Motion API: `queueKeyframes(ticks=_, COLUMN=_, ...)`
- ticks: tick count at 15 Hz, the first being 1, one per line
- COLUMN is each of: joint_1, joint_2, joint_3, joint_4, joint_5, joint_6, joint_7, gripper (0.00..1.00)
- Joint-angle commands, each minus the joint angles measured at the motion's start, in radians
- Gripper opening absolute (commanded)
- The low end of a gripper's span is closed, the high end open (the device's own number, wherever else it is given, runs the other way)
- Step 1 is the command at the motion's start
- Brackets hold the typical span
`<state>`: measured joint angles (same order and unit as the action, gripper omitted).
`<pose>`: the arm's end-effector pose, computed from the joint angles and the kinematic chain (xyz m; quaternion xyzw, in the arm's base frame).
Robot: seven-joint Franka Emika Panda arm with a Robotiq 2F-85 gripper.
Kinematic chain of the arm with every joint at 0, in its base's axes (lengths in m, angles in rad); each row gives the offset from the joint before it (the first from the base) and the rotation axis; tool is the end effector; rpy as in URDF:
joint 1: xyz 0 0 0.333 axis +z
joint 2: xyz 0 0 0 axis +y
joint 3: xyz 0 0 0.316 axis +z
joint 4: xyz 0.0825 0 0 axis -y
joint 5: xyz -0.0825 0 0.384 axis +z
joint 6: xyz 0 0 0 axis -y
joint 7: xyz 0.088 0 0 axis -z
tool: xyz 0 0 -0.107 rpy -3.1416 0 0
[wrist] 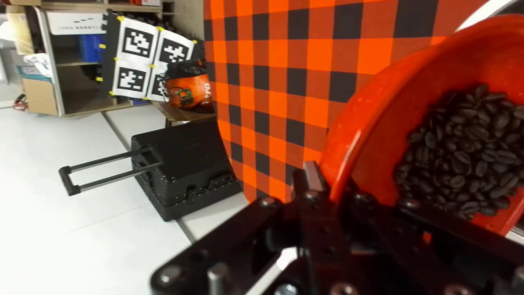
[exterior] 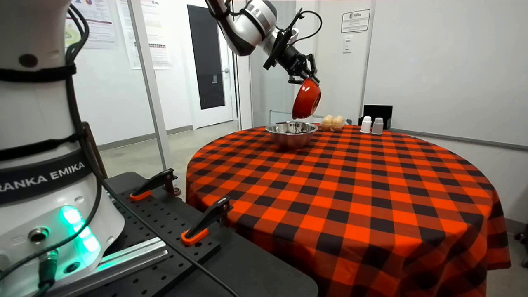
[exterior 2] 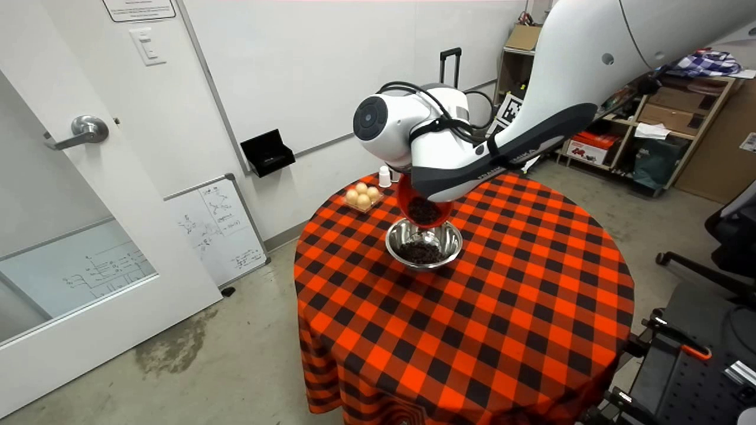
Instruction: Pour the contents of the orange bowl into the silver bowl
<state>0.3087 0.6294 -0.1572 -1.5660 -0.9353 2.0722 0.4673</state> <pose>0.6959 0.0812 0.2904 0.8974 0.1100 0.0746 0.4208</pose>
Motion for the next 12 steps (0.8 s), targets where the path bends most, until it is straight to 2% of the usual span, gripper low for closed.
queueKeyframes(ticks=1, joint_1=0.023, joint_2=-0.017, joint_3=0.018, joint_4=-0.010, joint_5=-0.129, joint_6=-0.097, joint_7=0.070, gripper=0.01)
queueKeyframes(ticks=5, joint_1=0.026, joint_2=-0.023, joint_3=0.069, joint_4=-0.021, joint_5=-0.208, joint_6=-0.209, joint_7=0.114, gripper=0.01)
queueKeyframes(ticks=12, joint_1=0.023, joint_2=-0.024, joint_3=0.152, joint_4=-0.021, joint_5=-0.269, joint_6=-0.348, joint_7=0.157, gripper=0.01)
